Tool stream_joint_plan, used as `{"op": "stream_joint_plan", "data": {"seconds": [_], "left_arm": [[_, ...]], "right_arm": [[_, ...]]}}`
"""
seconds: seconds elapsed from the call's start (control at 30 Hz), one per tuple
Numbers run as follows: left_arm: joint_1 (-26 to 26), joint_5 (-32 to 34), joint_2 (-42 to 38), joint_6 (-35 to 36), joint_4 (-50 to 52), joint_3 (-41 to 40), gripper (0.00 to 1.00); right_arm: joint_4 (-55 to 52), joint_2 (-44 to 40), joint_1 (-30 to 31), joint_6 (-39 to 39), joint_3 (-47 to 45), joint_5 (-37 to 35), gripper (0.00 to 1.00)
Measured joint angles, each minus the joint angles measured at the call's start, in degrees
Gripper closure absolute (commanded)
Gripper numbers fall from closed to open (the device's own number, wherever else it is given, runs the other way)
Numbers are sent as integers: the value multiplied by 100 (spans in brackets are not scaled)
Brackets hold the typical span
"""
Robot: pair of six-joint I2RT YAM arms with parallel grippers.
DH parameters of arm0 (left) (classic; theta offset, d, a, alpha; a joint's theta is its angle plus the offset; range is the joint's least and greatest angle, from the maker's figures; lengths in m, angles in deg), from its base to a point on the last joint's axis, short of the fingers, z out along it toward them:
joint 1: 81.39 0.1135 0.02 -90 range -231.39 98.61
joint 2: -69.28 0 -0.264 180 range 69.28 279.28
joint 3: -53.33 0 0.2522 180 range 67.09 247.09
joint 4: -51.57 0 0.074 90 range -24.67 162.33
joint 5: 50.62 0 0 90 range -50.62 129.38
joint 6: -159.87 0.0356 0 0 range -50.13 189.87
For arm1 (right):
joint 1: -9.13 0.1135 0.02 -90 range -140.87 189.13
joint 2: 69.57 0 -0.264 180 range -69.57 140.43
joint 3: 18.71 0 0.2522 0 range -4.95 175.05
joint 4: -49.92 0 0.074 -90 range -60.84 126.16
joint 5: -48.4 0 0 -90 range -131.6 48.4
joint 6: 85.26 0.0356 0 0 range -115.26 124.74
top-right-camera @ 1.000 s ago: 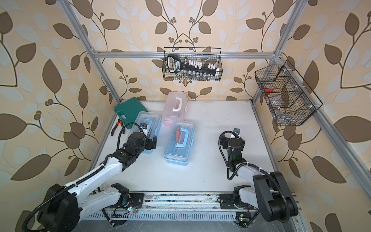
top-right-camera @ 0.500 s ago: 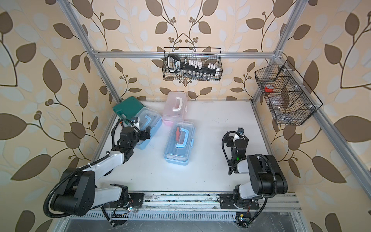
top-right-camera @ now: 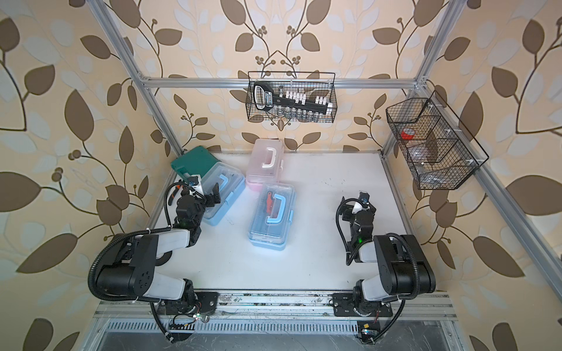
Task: Close toolboxes
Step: Reset both arms
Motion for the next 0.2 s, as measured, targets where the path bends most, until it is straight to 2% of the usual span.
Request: {"op": "stream_joint_plan", "data": {"seconds": [0.2], "left_arm": [[0, 9, -2, -2, 7, 0, 1]], "right_arm": [[22, 0, 142, -133, 0, 70, 2]]}}
